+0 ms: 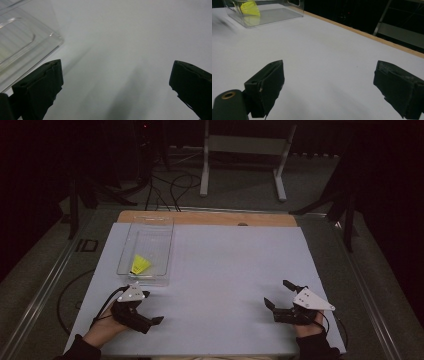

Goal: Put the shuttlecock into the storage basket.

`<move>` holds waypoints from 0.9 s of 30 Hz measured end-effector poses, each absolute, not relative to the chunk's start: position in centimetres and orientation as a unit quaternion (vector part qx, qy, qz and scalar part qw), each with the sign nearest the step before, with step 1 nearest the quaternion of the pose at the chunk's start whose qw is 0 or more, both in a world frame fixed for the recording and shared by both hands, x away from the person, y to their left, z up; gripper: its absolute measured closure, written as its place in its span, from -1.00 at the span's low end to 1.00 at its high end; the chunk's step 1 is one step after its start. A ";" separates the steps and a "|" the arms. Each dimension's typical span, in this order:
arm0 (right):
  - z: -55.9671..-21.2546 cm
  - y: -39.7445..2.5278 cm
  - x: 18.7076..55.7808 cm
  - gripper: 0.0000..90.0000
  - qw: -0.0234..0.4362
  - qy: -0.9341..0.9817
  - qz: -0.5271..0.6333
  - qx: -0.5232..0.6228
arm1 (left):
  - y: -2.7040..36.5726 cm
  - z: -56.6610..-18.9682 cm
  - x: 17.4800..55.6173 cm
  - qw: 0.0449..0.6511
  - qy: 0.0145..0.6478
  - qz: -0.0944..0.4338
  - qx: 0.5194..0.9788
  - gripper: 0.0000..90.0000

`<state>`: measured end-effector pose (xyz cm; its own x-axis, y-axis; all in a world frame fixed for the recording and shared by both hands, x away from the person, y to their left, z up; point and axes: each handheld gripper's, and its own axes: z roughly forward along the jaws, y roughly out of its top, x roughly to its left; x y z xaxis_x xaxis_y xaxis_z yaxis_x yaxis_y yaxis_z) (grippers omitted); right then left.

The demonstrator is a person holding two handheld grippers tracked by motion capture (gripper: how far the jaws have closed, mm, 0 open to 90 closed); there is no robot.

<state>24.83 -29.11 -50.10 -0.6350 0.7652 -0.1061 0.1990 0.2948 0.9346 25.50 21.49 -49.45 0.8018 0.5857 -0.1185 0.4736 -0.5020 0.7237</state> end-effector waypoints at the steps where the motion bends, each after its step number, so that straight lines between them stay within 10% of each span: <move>1: -50.1 -29.1 24.8 -0.78 0.283 0.753 0.500 0.320 | 21.6 -49.5 25.4 0.397 0.312 0.073 0.860 -1.00; 27: -50.2 -29.2 24.9 -0.78 0.275 0.754 0.505 0.319 | 21.1 -51.3 24.2 0.435 0.353 0.138 0.817 -1.00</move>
